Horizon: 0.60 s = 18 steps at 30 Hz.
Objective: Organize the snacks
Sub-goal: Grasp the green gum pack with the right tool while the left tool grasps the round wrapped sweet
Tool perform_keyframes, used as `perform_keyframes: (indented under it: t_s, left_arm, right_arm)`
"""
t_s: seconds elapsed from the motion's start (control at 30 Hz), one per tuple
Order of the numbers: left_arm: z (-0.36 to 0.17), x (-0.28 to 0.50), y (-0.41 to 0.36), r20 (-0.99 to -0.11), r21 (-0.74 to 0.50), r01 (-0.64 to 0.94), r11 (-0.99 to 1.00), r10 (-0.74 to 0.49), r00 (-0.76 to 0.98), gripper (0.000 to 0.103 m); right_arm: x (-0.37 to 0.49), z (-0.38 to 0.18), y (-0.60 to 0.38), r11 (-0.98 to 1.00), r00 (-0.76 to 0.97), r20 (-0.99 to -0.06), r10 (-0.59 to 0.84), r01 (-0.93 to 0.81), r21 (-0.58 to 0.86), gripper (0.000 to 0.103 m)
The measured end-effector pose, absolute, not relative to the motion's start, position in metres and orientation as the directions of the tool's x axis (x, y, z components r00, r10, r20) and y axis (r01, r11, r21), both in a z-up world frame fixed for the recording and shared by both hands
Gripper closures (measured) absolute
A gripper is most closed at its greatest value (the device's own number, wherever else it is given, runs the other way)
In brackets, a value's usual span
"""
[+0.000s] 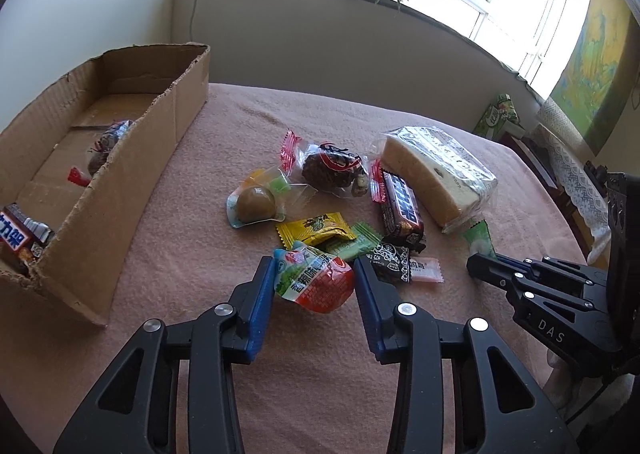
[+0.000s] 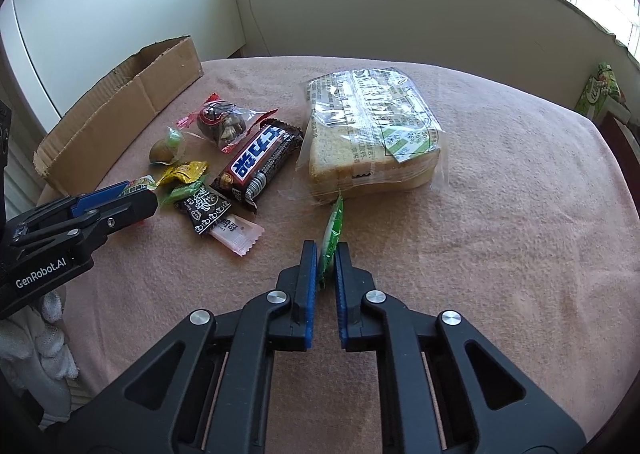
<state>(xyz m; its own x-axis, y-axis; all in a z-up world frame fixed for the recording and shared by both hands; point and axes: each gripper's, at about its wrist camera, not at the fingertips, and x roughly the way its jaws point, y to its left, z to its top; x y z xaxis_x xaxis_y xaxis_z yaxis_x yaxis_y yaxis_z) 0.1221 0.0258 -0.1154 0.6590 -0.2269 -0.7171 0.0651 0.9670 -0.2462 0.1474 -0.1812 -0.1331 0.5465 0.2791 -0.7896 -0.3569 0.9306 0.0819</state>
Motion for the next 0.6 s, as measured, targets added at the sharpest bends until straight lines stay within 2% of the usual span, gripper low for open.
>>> perform_keyframes:
  t_s: [0.33,0.47,0.6]
  left_arm:
    - [-0.105,0.114,0.031,-0.688,-0.268,0.075,0.96,-0.245,0.683,0.065]
    - [-0.106,0.113,0.032,-0.686,-0.27,0.073,0.96,-0.245,0.685,0.065]
    - [-0.105,0.109,0.035,-0.684,-0.272,0.069,0.96,-0.243,0.687,0.065]
  right_arm:
    - [0.136,-0.12,-0.187,0.933,0.566,-0.773,0.286,-0.35,0.089,0.096]
    - [0.141,-0.129,-0.181,0.935,0.554,-0.793,0.254,-0.35,0.055,0.096]
    - [0.154,-0.136,-0.182,0.932,0.522,-0.806,0.281,-0.35,0.098,0.096]
